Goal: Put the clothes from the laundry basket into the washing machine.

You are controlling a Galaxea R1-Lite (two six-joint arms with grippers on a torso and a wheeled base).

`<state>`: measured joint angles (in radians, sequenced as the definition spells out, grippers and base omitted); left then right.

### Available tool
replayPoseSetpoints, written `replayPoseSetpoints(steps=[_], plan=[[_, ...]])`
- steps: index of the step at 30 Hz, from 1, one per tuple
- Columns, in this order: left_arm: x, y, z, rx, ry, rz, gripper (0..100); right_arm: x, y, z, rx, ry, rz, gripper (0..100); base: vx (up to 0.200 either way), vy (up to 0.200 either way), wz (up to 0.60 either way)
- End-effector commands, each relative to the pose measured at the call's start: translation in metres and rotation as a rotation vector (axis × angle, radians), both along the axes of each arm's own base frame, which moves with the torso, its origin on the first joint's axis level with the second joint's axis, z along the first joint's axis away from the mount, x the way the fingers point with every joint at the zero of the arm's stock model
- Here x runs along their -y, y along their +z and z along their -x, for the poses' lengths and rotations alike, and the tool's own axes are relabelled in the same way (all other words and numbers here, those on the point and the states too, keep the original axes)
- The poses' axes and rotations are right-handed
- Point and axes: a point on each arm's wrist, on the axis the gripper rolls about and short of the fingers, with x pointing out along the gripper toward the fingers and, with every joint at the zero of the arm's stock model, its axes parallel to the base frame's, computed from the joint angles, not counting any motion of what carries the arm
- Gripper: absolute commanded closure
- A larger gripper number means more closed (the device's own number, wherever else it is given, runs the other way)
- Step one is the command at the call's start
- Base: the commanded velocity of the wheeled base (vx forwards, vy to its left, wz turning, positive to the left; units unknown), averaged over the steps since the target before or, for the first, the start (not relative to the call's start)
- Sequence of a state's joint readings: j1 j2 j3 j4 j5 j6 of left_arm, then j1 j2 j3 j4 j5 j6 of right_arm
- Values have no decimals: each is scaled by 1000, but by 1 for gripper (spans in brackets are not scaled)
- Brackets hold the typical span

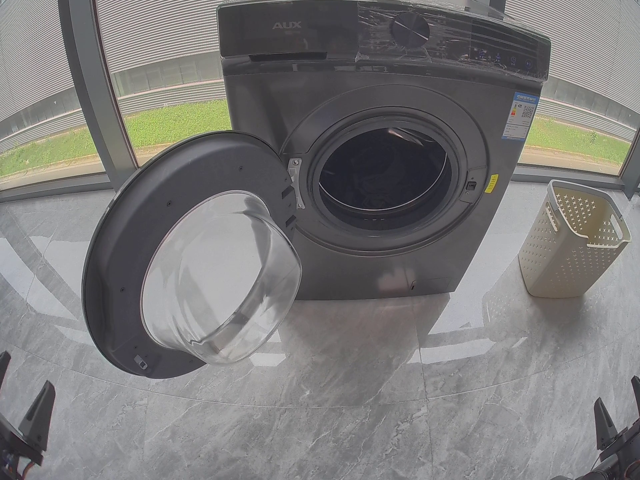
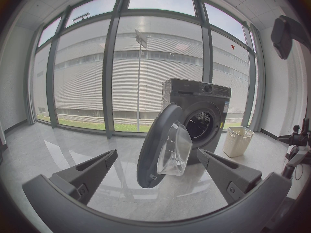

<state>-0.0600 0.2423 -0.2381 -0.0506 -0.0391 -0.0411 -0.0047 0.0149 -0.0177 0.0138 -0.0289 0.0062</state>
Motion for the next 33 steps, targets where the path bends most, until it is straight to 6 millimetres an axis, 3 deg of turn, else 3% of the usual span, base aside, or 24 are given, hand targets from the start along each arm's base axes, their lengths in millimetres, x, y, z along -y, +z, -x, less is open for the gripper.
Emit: replayPoseSetpoints(steps=[1, 5, 8, 15, 24, 33], plan=[[8, 39, -69, -199, -99, 2, 0, 0, -3, 0, 5, 0, 0, 0, 0, 0, 0], [11, 41, -94, -224, -104, -6, 0, 0, -3, 0, 5, 0, 0, 0, 0, 0, 0], [16, 38, -126, -266, -138, -11, 0, 0, -3, 0, 5, 0, 2, 0, 0, 0, 0], [19, 30, -163, -300, -131, -18, 0, 0, -3, 0, 5, 0, 0, 0, 0, 0, 0], [20, 27, -176, -299, -124, -26, 0, 0, -3, 0, 5, 0, 0, 0, 0, 0, 0], [25, 23, -174, -313, -166, -36, 0, 0, -3, 0, 5, 0, 2, 0, 0, 0, 0]])
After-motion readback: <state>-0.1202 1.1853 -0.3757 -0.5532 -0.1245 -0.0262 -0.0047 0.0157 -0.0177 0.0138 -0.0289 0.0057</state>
